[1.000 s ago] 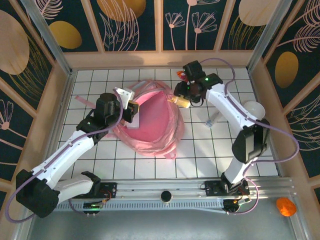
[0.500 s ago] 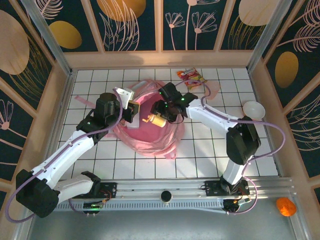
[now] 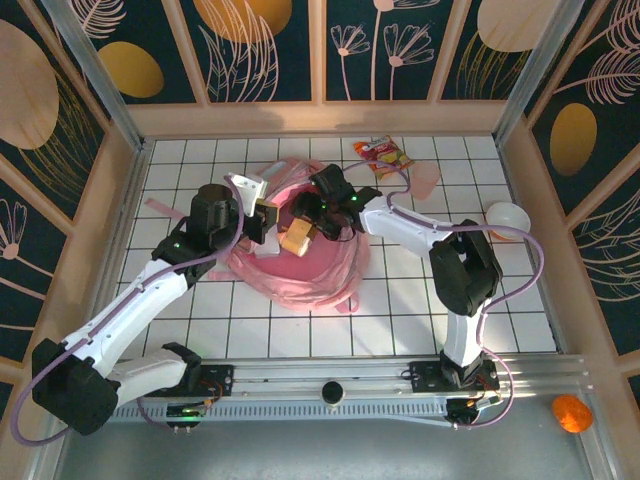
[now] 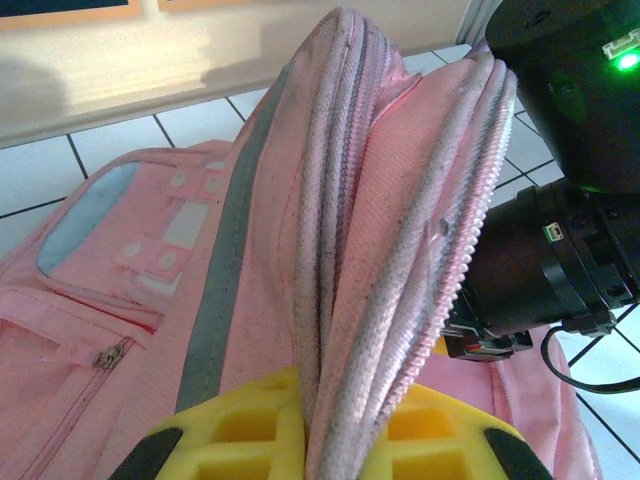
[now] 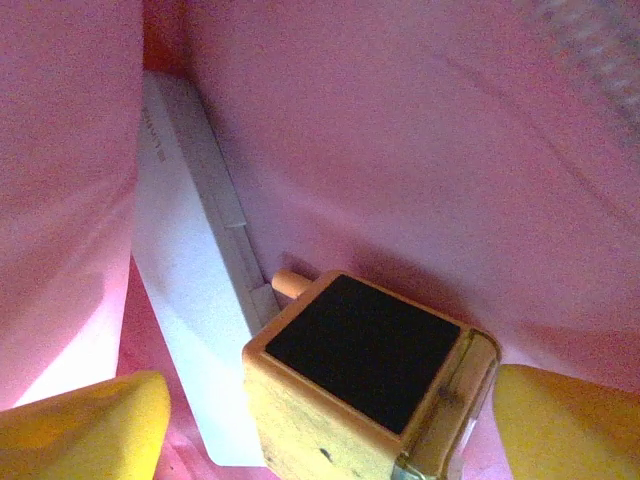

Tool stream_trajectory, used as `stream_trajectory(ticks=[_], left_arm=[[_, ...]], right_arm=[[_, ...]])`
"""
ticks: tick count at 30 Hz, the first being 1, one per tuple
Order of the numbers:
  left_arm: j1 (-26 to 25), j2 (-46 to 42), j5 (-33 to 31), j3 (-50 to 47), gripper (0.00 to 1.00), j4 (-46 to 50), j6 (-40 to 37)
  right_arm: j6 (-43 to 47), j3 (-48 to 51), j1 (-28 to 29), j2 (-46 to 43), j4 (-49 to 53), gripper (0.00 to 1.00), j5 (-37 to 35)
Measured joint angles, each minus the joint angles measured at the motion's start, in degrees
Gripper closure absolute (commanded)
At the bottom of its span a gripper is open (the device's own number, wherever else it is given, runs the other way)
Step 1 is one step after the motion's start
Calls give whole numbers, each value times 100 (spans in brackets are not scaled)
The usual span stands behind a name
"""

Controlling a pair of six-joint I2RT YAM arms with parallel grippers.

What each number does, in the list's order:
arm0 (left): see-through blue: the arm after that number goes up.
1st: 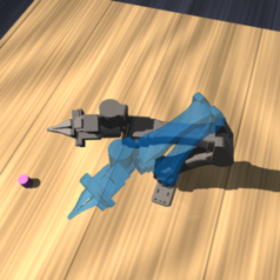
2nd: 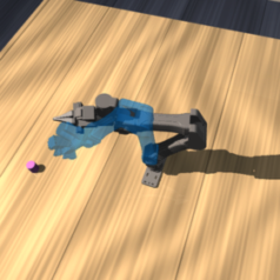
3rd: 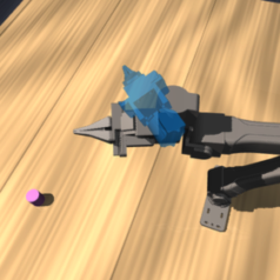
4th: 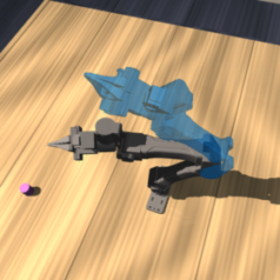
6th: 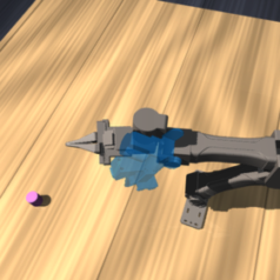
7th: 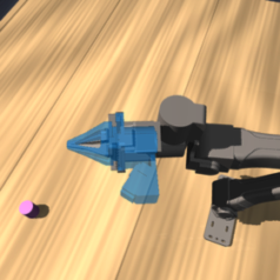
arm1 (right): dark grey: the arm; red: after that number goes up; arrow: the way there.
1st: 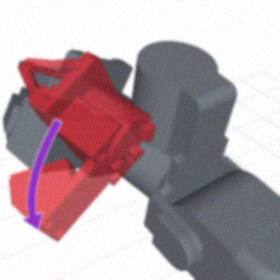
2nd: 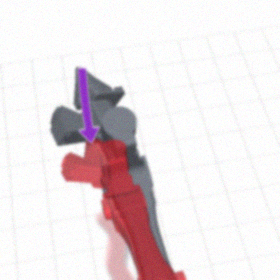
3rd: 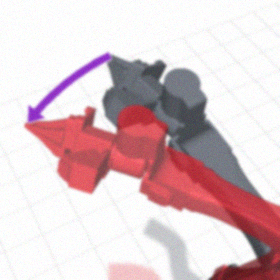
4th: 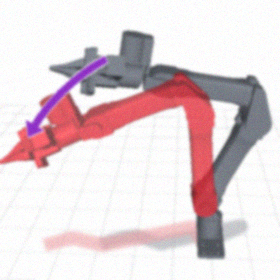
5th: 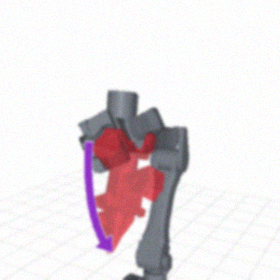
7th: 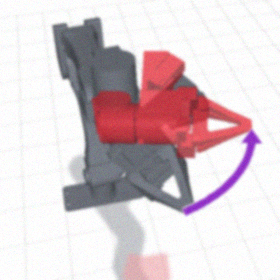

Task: Pack the student bag

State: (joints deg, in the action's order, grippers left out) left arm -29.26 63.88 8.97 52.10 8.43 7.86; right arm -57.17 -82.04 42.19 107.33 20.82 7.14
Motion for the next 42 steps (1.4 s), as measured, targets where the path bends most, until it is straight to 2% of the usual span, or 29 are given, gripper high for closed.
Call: stream_trajectory(ticks=[9, 17, 22, 33, 42], left_arm=[[0, 2, 70, 0, 100, -2, -2], [0, 2, 111, 0, 100, -9, 0], [0, 2, 111, 0, 100, -33, 0], [0, 2, 114, 0, 100, -48, 17], [0, 2, 114, 0, 100, -48, 15]], right_arm=[[-66, 542, 205, -485, 149, 20, -197], [-658, 1364, 927, -1506, 262, 43, -345], [-1036, 1718, 1220, -1519, -216, 49, -92], [-1069, 1705, 1071, -511, -1060, 57, 15], [-599, 1340, 466, -297, -1366, 60, -223]])
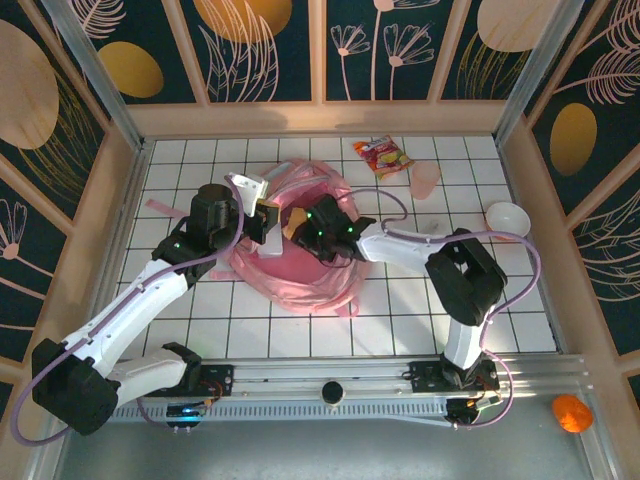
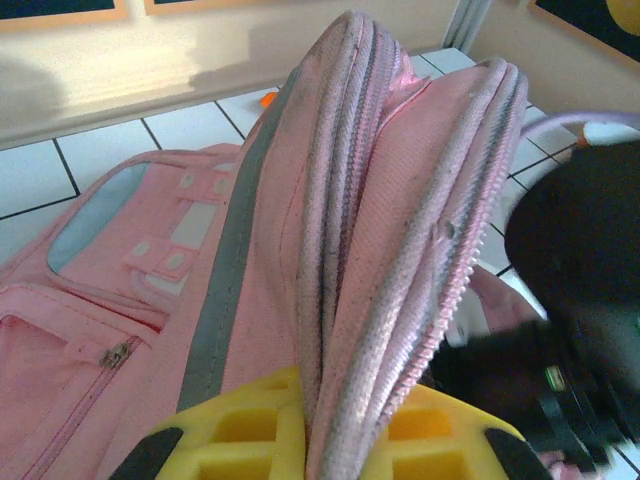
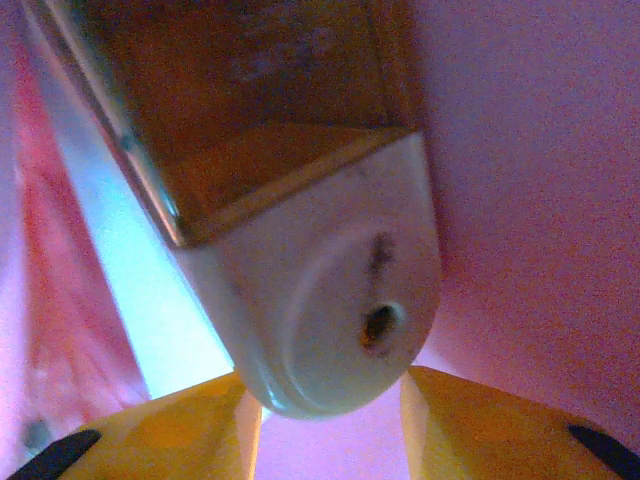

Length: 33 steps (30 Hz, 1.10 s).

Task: Pack the student bag

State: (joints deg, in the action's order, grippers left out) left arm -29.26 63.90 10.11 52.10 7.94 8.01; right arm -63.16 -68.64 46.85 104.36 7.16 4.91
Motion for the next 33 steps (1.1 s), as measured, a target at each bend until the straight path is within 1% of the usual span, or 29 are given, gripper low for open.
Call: stream_trajectory(ticks=[4, 7, 12, 15, 19, 24, 26, 29, 33], left_arm=[[0, 0, 11, 0, 100, -9, 0], [0, 13, 13, 0, 100, -59, 0], [0, 33, 17, -35, 100, -131, -11], [-7, 33, 61, -177, 100, -234, -55], [-11, 33, 205, -404, 100, -468, -170], [-11, -13, 654, -835, 100, -826, -474], [-11, -57, 946, -1051, 100, -951, -741], [-13, -120, 1370, -1349, 96, -994, -1303], [-114, -105, 1707, -1569, 93, -791, -2275]], right_arm=[[361, -315, -343, 221, -317, 61, -4], [577, -365, -494, 295, -514, 61, 63], [756, -192, -529, 151, -708, 55, 94], [780, 267, -527, -387, -717, 53, 52], [782, 824, -518, -1462, -527, 52, -116], [826, 1248, -514, -2874, -138, 51, -433], [892, 1331, -520, -3355, 52, 50, -579], [1036, 1370, -553, -3816, 304, 50, -728], [1231, 1381, -605, -4004, 535, 50, -839]])
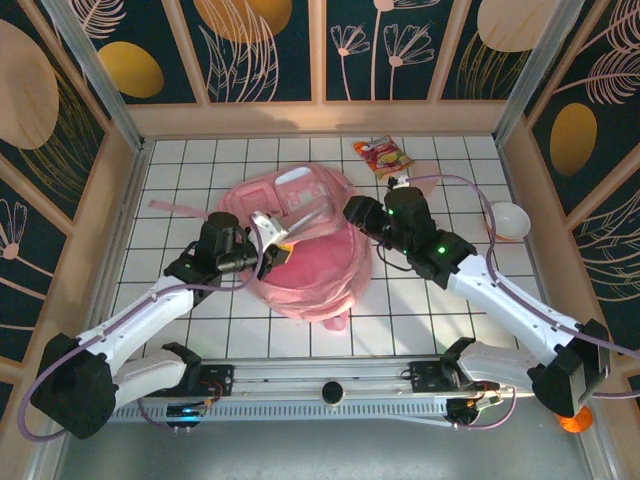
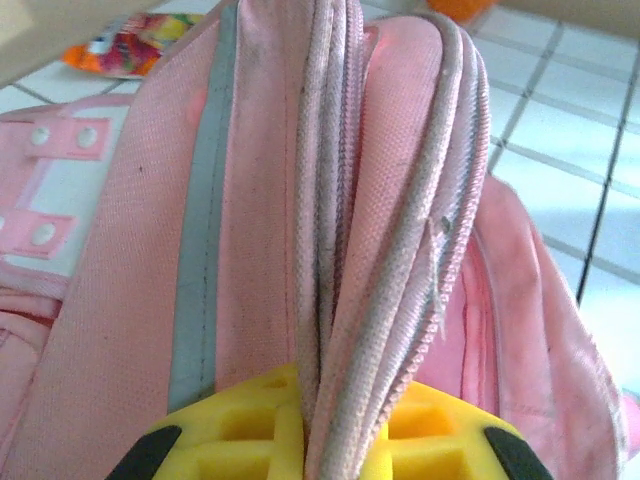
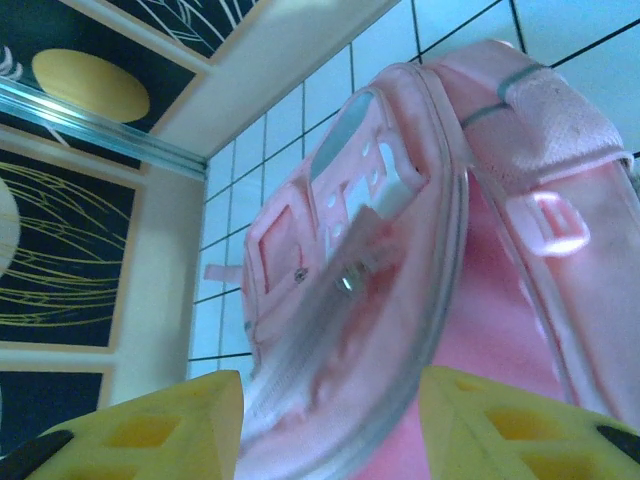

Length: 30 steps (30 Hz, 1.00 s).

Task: Pack the student bag

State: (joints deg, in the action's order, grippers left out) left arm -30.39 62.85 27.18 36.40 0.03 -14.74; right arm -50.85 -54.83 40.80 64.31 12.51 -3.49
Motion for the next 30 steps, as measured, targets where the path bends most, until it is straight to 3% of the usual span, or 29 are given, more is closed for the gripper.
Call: stream_trajectory(ticks=[6, 11, 17, 22, 27, 30], left_arm=[[-358, 413, -28, -7, 84, 409, -1460], [-715, 940, -258, -68, 67, 579, -2299], [-887, 955, -382, -138, 43, 708, -2618], [-901, 374, -452, -140, 20, 750, -2111], [-820, -651, -577, -188, 15, 203, -931], [-485, -1110, -540, -240, 13, -96, -122]], right_arm=[[245, 208, -15, 0, 103, 51, -11], [396, 376, -15, -2, 81, 51, -11], [678, 503, -15, -11, 57, 50, -11], [1311, 501, 42, -50, 11, 47, -17], [2656, 374, 422, -57, 13, 45, -44], [3792, 122, 844, 83, 90, 46, -63]])
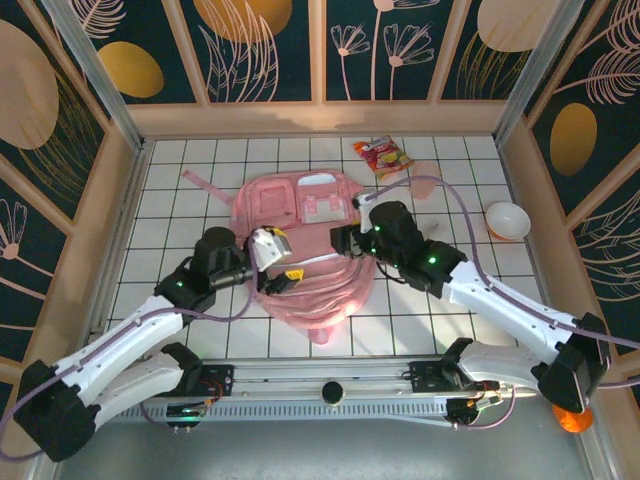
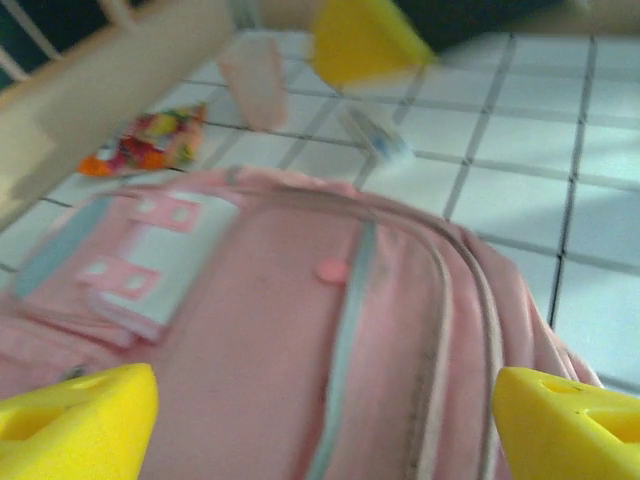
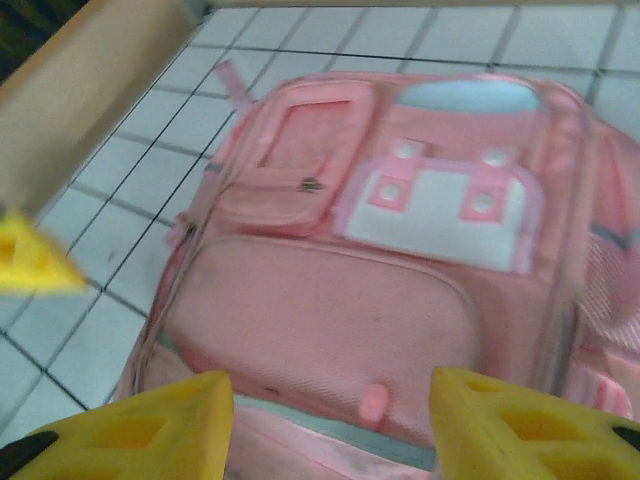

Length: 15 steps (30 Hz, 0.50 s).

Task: Pack the student bag

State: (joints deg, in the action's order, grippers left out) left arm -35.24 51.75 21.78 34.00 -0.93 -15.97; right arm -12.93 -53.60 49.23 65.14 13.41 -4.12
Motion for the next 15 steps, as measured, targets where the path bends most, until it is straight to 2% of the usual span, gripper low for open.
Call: stream_trajectory(ticks=[3, 6, 15], left_arm=[[404, -284, -63, -114, 12, -155, 774], [579, -393, -328, -173, 13, -140, 1377], [1110, -92, -1451, -426, 18, 26, 3209]], right_arm=[[1056, -247, 422, 330, 118, 47, -17], [1886, -420, 750, 787, 256, 48, -39], [3412, -330, 1261, 1919, 157, 66, -103]])
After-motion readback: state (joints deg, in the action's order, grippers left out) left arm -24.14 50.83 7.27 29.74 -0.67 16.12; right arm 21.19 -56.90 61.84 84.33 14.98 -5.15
